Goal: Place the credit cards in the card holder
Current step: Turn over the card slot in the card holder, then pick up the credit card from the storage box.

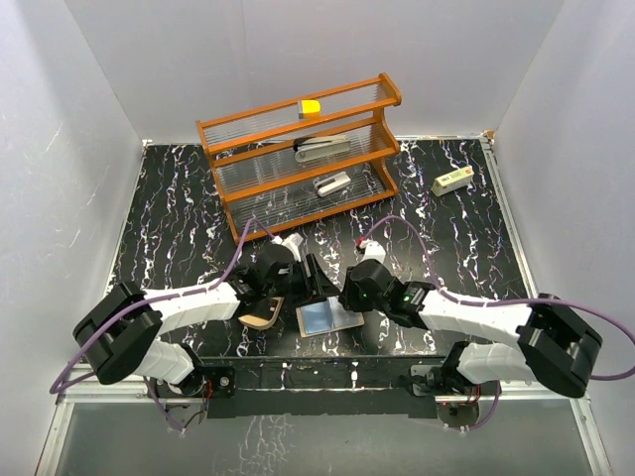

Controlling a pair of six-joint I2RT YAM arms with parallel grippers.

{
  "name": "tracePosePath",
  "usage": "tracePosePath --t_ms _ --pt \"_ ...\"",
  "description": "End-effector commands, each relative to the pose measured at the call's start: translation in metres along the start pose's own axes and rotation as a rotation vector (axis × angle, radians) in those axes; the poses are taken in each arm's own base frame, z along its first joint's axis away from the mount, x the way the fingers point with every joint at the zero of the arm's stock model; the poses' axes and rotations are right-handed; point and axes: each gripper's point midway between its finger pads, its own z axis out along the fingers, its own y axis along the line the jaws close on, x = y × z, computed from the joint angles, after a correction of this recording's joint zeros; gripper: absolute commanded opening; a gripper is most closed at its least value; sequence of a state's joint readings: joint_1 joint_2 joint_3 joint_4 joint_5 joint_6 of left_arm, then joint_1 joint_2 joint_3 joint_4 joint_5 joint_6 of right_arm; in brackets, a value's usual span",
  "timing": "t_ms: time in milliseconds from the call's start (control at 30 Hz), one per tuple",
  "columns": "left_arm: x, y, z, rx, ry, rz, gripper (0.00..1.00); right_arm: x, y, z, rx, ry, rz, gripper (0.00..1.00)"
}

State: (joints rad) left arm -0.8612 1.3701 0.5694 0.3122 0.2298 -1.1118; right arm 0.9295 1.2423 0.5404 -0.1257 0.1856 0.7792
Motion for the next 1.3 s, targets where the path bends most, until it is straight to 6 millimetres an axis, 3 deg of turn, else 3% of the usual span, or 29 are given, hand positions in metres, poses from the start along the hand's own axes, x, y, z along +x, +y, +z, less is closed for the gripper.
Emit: tracePosePath --t_ms 0,233,533,633,767,1133,1267 --pt "-0.006 -0.021 0.007 0.054 -0.007 0.031 0.54 -0.030 -0.006 -0.020 0.058 -0.112 -0.029 0.24" --pt "-0.008 -0.021 0.016 0.034 0.001 0.068 0.54 -0.039 -0.011 -0.039 0.059 -0.164 -0.013 0.30" --pt "-0.021 -0.005 -0.002 -0.114 -0.058 0.130 0.55 -0.051 0.002 -0.050 0.002 -0.187 -0.058 0.33" --pt "-0.032 0.000 -0.021 -0.178 -0.116 0.169 0.56 -0.056 0.011 -0.052 -0.022 -0.188 -0.067 0.33" --pt "-0.047 0.024 -0.047 -0.312 -0.164 0.170 0.57 -0.066 0.028 -0.053 -0.084 -0.210 -0.084 0.34" --pt "-0.096 0.082 -0.125 -0.440 -0.279 0.045 0.58 -0.092 0.083 -0.042 -0.180 -0.224 -0.234 0.42" --pt "-0.095 0.106 -0.141 -0.502 -0.264 -0.031 0.58 -0.092 0.108 -0.035 -0.222 -0.214 -0.324 0.45"
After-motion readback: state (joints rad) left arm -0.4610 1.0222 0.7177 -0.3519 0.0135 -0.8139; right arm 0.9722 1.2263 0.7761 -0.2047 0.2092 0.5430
